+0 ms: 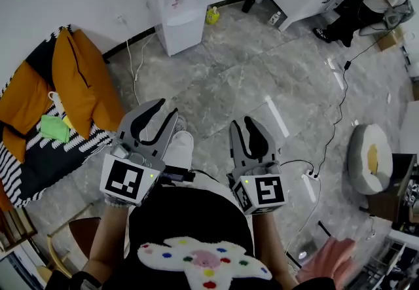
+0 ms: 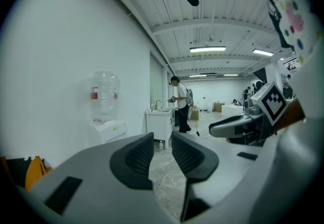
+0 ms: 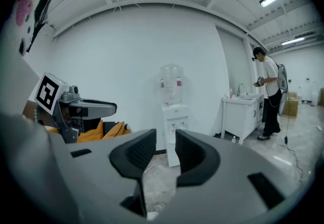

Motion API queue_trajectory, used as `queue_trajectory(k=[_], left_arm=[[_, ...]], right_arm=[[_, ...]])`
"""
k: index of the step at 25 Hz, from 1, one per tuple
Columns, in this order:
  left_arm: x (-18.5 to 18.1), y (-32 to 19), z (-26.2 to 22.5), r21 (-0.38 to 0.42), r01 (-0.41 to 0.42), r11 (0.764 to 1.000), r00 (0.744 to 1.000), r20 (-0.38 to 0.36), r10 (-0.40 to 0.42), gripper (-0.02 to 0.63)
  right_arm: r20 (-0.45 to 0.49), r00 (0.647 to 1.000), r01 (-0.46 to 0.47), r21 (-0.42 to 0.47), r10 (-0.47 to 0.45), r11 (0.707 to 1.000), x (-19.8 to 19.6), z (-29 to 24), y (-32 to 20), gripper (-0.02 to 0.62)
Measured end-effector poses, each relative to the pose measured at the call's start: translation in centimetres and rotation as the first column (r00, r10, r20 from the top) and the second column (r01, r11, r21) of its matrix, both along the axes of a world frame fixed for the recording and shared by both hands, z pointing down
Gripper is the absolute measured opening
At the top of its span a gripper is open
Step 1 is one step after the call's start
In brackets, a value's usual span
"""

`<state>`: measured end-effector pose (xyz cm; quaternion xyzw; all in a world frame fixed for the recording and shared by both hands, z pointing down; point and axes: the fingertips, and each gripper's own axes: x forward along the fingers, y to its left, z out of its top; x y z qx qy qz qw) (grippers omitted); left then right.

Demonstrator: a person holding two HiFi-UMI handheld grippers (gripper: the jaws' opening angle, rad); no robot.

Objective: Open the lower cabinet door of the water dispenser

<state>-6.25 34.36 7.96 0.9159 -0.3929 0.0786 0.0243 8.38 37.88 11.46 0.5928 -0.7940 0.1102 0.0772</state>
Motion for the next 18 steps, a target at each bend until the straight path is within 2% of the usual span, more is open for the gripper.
queue_trajectory(k=[11,18], left_arm=[[-0.1,-11.1,0.4,-0.017,-0.018,1.0,1.0,0.008,0.018,0.11],[-0.5,-18.9,-0.4,-0.006,-0.009,1.0,1.0,-0.005,0.009,0.11]], right_arm=[[-0.011,1.0,0.024,-0.029,-0.024,0.999,-1.2,-0.2,-11.2,0.101],[-0.041,0.999,0.01,-0.006,-0.01,1.0,-0.9,-1.3,-19.0,0.101]])
